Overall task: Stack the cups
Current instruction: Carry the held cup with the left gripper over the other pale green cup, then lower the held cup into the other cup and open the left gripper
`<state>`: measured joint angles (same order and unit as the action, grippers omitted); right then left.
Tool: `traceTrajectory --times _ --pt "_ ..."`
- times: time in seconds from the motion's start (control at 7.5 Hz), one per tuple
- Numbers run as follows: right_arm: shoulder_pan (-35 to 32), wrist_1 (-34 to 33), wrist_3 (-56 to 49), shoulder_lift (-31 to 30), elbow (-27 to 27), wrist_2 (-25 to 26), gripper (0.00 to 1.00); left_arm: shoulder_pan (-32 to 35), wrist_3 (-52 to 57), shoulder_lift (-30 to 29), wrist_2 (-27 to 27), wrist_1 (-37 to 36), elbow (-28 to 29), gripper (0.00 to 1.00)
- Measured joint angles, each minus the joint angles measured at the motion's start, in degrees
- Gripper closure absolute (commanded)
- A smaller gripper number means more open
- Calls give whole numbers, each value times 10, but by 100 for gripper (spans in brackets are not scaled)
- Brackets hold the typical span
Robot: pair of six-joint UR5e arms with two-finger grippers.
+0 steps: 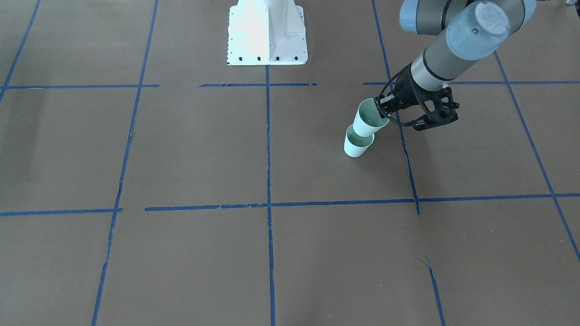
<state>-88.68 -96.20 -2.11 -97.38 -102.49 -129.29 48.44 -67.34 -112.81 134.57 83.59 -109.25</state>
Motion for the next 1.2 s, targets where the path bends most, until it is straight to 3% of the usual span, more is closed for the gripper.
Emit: traceTrajectory --times 0.53,0.67,1.2 --pt "0 0 0 0 0 0 0 -3 4 1 -1 43 35 100" --pt "0 0 0 0 0 0 0 -3 5 1 -1 44 37 1" --pt "0 0 0 0 0 0 0 -1 10 2 -2 48 28 0"
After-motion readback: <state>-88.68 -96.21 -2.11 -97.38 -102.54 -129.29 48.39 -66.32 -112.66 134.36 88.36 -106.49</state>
